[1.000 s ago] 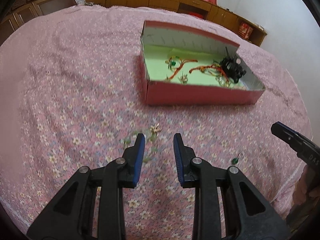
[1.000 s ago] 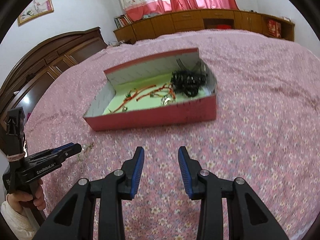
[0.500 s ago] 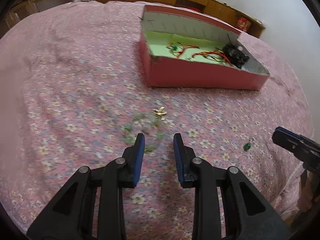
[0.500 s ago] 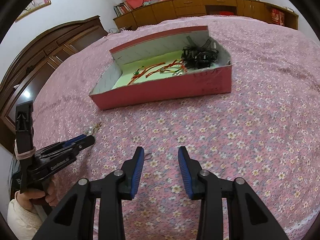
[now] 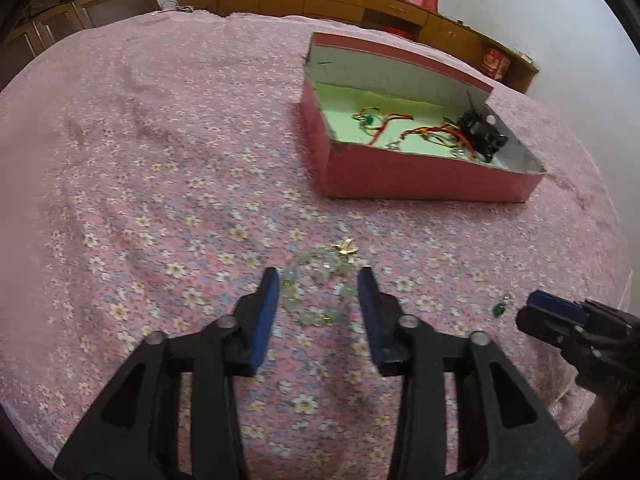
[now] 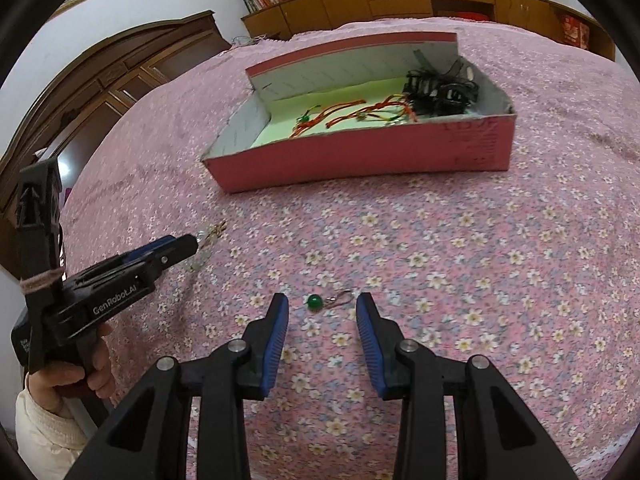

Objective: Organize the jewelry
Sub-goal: 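Grasp the jade bead bracelet with the left tool while the right tool grasps a green bead earring, then carry the jade bracelet and green bead earring into the box with both tools, then open the left tool to drop the jade bracelet while the right tool releases the earring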

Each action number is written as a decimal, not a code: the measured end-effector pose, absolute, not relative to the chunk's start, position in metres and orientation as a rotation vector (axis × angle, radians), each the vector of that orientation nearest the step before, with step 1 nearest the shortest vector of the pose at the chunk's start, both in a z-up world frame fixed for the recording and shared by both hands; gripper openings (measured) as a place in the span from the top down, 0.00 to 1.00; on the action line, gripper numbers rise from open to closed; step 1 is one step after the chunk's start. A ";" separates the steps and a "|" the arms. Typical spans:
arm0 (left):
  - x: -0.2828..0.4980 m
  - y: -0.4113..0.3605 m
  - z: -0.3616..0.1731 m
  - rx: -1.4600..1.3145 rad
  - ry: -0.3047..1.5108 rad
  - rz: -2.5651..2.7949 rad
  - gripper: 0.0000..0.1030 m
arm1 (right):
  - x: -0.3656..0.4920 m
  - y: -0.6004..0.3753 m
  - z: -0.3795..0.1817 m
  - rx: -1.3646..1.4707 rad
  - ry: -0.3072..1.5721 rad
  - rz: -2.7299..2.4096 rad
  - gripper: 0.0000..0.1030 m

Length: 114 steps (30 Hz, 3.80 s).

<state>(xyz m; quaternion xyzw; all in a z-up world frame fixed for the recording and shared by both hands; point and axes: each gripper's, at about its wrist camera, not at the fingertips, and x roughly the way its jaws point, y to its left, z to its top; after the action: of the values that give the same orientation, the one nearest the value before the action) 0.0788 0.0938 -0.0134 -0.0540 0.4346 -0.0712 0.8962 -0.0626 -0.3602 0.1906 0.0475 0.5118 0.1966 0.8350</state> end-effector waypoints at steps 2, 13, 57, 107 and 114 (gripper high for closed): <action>0.082 0.095 -0.017 -0.109 0.913 -0.145 0.63 | -0.063 -0.355 0.189 0.093 1.090 0.423 0.63; 0.088 0.087 -0.034 -0.137 0.925 -0.204 0.63 | -0.055 -0.341 0.170 0.078 1.123 0.426 0.63; 0.069 0.046 0.044 -0.182 0.721 -0.204 0.83 | -0.061 -0.402 0.237 0.069 0.764 0.455 0.89; 0.172 0.023 0.023 -0.151 0.631 -0.115 0.82 | 0.058 -0.366 0.218 0.033 0.643 0.429 0.89; 0.188 0.025 0.007 -0.153 0.723 -0.096 0.81 | 0.071 -0.362 0.194 0.031 0.777 0.430 0.89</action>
<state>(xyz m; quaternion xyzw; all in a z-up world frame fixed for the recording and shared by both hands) 0.1878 0.0248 0.0067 -0.0745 0.3534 -0.0471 0.9313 0.0711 -0.3620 0.1939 0.0150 0.3758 0.2079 0.9029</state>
